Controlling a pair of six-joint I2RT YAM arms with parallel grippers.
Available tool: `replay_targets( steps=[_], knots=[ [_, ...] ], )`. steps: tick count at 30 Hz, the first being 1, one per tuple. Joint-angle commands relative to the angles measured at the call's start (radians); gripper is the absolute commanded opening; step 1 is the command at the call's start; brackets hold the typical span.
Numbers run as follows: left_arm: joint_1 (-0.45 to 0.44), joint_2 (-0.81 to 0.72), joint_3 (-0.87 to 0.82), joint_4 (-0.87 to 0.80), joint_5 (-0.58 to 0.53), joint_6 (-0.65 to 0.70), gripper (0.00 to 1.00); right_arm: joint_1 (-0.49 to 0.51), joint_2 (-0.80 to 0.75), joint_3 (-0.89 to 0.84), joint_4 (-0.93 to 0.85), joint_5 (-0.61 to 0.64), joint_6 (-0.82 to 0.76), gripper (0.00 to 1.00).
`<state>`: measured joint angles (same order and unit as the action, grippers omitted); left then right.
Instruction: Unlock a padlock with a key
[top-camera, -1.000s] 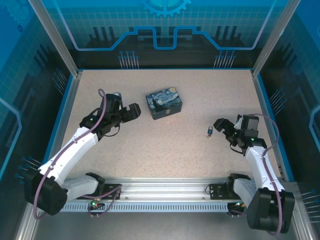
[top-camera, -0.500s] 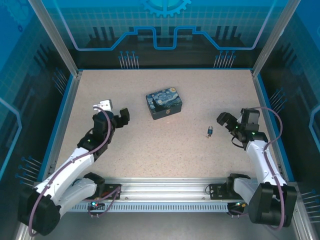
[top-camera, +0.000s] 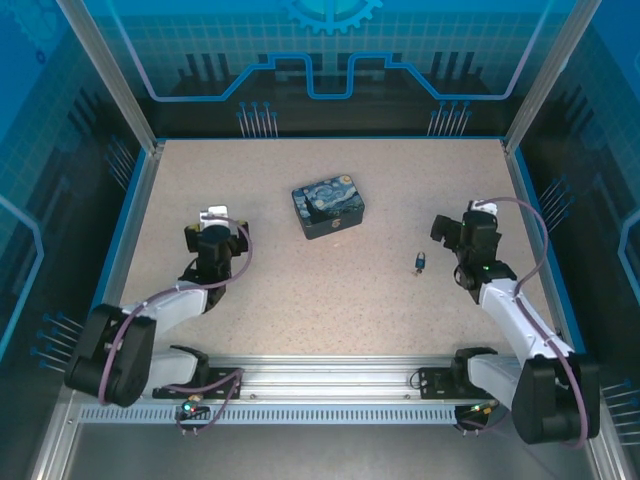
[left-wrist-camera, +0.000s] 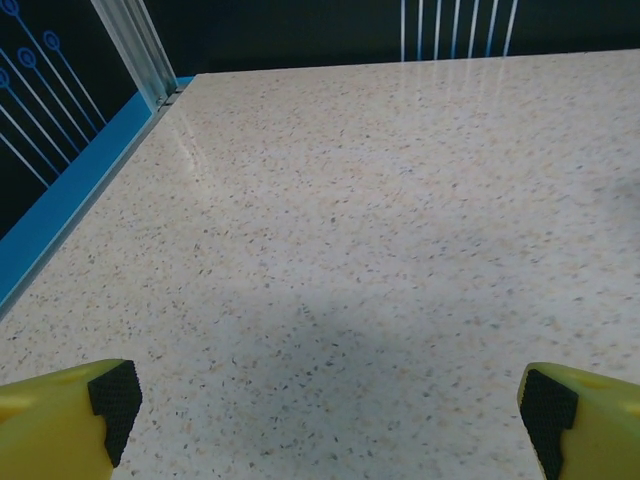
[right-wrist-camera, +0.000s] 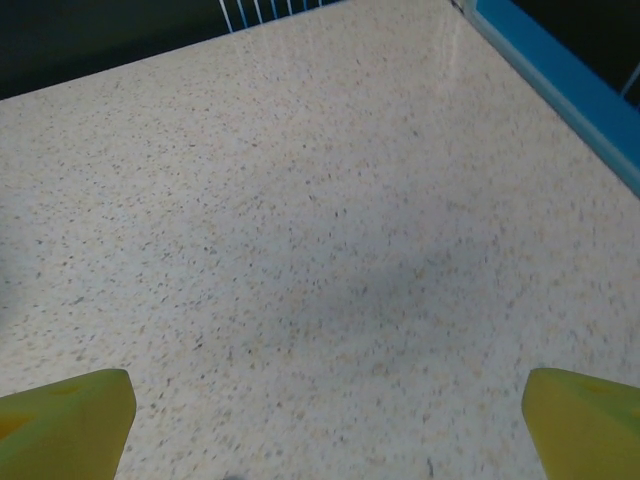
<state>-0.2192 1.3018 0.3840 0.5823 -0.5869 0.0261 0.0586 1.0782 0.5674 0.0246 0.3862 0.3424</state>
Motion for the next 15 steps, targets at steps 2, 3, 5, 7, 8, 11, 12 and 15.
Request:
replay_targets(
  steps=[2,3,5,7,8,11,12,15],
  knots=[
    [0.025,0.079,-0.05,0.285,0.035,0.055,0.99,0.029,0.075,-0.057,0.227,0.05,-0.127,1.0],
    [0.032,0.087,-0.05,0.296,0.055,0.047,0.99,0.033,0.094,-0.073,0.282,0.046,-0.145,1.0],
    [0.051,0.115,-0.05,0.329,0.101,0.027,0.99,0.049,0.152,-0.115,0.412,0.044,-0.178,1.0],
    [0.067,0.159,-0.044,0.357,0.143,0.031,0.99,0.059,0.211,-0.148,0.516,0.022,-0.215,1.0],
    [0.075,0.182,-0.038,0.366,0.168,0.029,0.99,0.063,0.24,-0.157,0.577,0.019,-0.235,1.0],
    [0.107,0.193,-0.005,0.309,0.245,0.017,0.99,0.069,0.261,-0.181,0.668,-0.07,-0.32,1.0],
    [0.115,0.198,-0.002,0.312,0.272,0.017,0.99,0.063,0.281,-0.207,0.744,-0.079,-0.322,1.0],
    [0.151,0.206,0.009,0.288,0.366,0.001,0.99,0.046,0.356,-0.259,0.892,-0.12,-0.315,1.0]
  ],
)
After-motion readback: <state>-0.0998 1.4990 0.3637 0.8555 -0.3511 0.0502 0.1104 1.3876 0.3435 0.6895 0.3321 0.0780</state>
